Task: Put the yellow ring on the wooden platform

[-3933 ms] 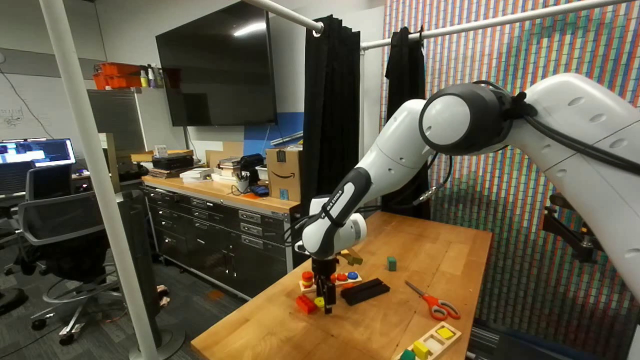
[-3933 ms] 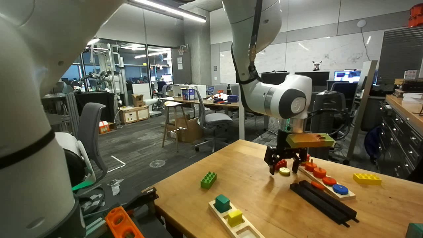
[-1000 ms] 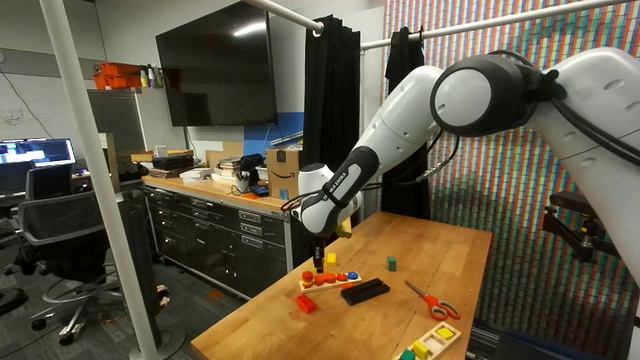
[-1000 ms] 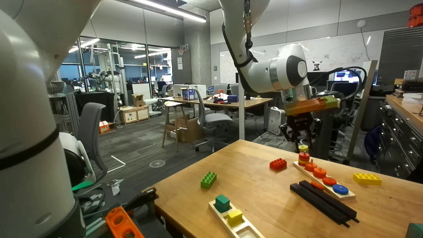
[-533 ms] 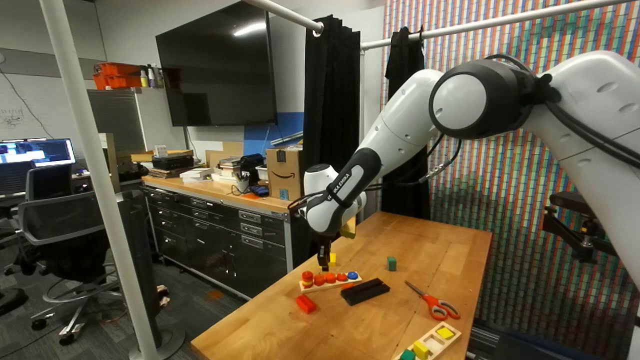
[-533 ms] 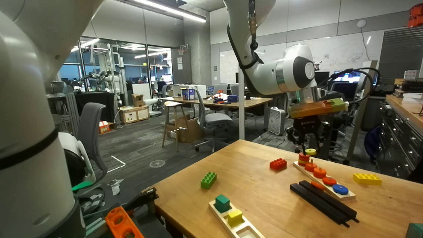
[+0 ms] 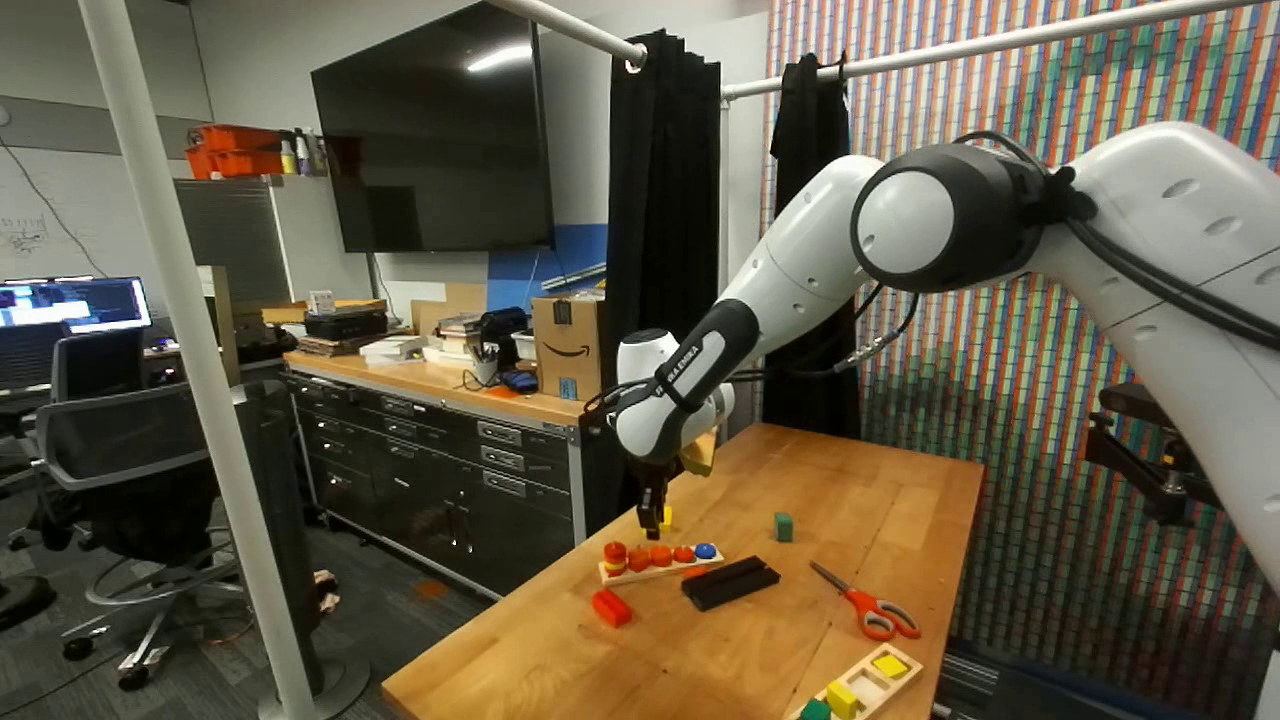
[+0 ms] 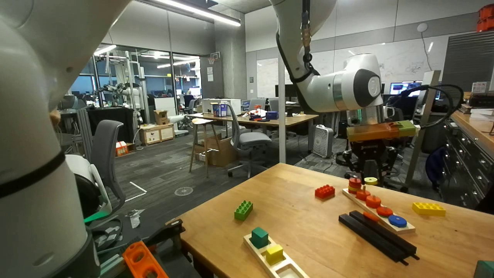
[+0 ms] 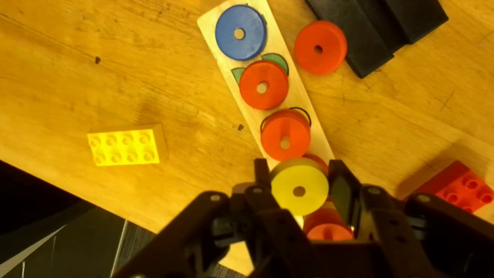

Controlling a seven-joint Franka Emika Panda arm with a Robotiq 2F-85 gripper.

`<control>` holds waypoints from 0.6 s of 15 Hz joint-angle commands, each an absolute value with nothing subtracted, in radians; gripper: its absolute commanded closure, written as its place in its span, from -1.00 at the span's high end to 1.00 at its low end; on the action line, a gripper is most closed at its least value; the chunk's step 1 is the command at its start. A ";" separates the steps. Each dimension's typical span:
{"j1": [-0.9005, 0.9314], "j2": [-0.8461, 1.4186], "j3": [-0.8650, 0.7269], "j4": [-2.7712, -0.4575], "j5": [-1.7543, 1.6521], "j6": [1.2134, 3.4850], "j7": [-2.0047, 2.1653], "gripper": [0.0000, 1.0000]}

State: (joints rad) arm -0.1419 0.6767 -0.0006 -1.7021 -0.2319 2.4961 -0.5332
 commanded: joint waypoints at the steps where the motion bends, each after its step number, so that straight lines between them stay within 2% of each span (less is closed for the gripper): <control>1: -0.183 0.720 0.051 -1.618 -0.170 2.437 -0.571 -0.54; 9: -0.193 0.767 0.077 -1.547 -0.123 2.385 -0.585 -0.54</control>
